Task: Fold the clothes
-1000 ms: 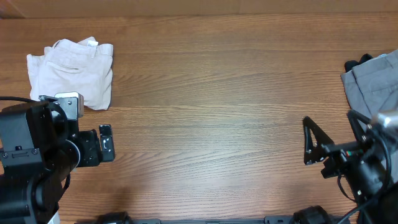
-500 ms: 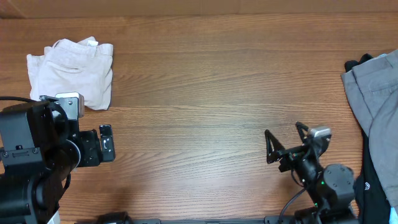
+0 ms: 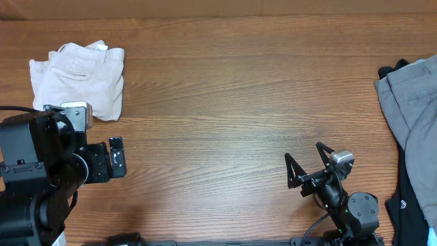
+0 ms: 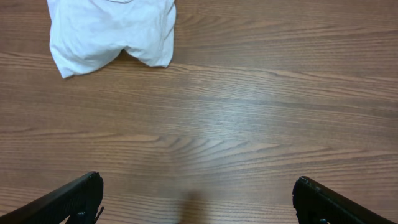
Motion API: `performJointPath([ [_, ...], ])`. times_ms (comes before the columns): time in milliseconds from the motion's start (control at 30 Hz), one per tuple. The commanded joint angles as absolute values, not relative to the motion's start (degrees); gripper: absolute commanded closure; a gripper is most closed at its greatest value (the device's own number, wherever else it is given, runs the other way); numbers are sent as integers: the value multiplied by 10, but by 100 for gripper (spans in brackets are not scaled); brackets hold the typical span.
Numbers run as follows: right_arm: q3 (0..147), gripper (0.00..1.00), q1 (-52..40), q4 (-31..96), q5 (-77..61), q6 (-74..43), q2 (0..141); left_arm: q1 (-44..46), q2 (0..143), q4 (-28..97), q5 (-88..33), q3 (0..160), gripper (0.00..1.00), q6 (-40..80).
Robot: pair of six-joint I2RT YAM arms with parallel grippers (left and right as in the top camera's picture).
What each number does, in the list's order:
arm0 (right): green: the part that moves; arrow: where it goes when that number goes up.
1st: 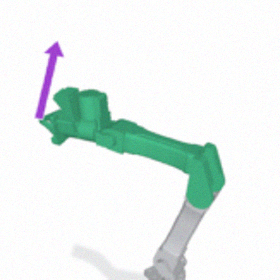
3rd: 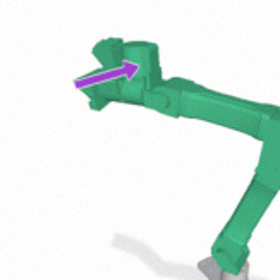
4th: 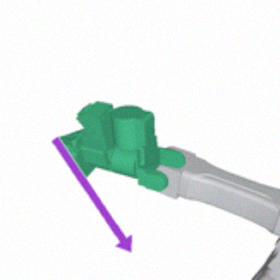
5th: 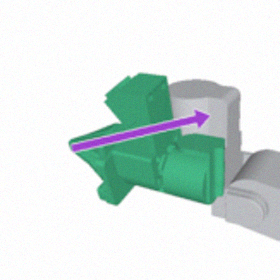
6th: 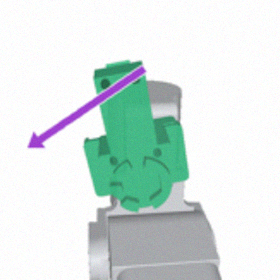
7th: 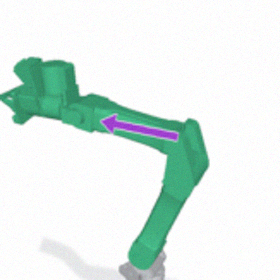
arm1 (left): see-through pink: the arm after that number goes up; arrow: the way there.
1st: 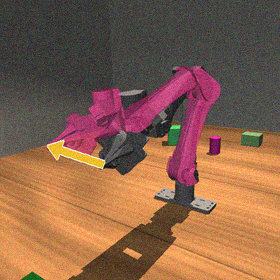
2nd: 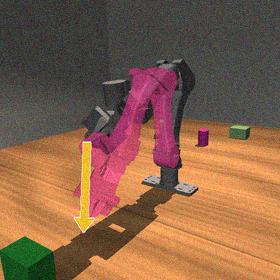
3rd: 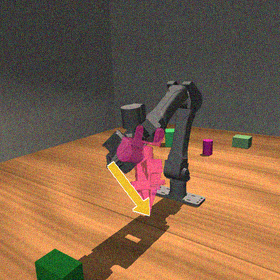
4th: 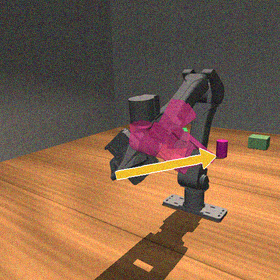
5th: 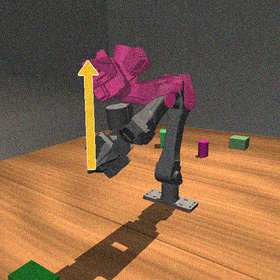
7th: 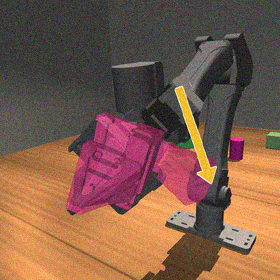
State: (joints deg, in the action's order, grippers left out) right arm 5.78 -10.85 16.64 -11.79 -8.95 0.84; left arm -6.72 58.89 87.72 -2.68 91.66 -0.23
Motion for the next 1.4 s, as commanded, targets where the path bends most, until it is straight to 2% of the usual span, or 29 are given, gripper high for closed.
performJointPath([
  [0, 52, 0, -105, 167, -121, -89, 3, -63, 589, 877, -19, 917, 0, -12],
  [833, 52, 0, -105, 167, -121, -89, 3, -63, 580, 870, -4, 915, 0, -16],
  [1000, 52, 0, -105, 167, -121, -89, 3, -63, 515, 708, -47, 854, 0, -11],
  [1167, 52, 0, -105, 167, -121, -89, 3, -64, 402, 503, -114, 685, 0, -8],
  [1367, 52, 0, -105, 167, -121, -89, 3, -72, 274, 356, -117, 485, 0, 2],
])
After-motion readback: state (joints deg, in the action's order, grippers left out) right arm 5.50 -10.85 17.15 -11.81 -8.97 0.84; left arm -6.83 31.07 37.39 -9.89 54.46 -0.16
